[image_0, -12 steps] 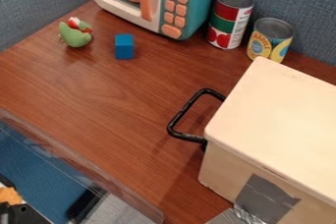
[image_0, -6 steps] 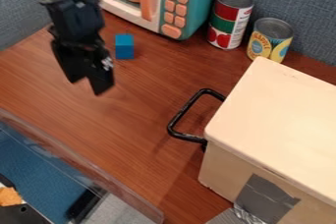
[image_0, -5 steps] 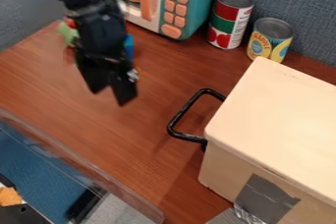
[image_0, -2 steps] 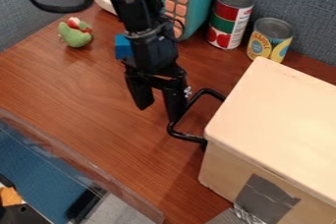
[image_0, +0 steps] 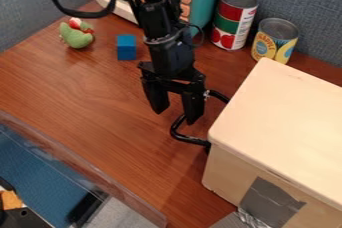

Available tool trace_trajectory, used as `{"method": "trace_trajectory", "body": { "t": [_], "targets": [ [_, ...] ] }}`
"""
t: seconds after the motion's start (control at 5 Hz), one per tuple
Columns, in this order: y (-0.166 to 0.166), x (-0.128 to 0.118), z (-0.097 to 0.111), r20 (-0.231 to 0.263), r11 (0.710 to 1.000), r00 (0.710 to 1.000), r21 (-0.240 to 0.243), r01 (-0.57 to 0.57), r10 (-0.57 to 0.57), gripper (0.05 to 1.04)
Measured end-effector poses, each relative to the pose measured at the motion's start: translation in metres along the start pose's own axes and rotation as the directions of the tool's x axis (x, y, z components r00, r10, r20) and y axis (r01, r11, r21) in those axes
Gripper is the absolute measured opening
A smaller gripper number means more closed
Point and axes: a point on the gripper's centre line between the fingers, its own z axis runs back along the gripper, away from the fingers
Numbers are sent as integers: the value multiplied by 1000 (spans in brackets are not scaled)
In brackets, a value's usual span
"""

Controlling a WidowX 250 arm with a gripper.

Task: Opened the drawer

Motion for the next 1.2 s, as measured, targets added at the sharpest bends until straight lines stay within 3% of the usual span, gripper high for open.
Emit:
{"method": "trace_trajectory", "body": {
  "t": [0.2, 0.6, 0.8, 1.0, 1.2],
  "targets": [
    [1, 2, -10, 0, 1000, 1000, 5, -24, 24, 943],
    [7, -1, -21, 17, 996, 996, 28, -88, 88, 345],
    [13, -2, -22, 7, 994, 997, 77, -81, 80, 163],
    [19, -3, -20, -27, 978, 998, 203, -48, 55, 131],
    [37, -3, -9, -63, 941, 996, 338, -30, 55, 130]
  ]
}}
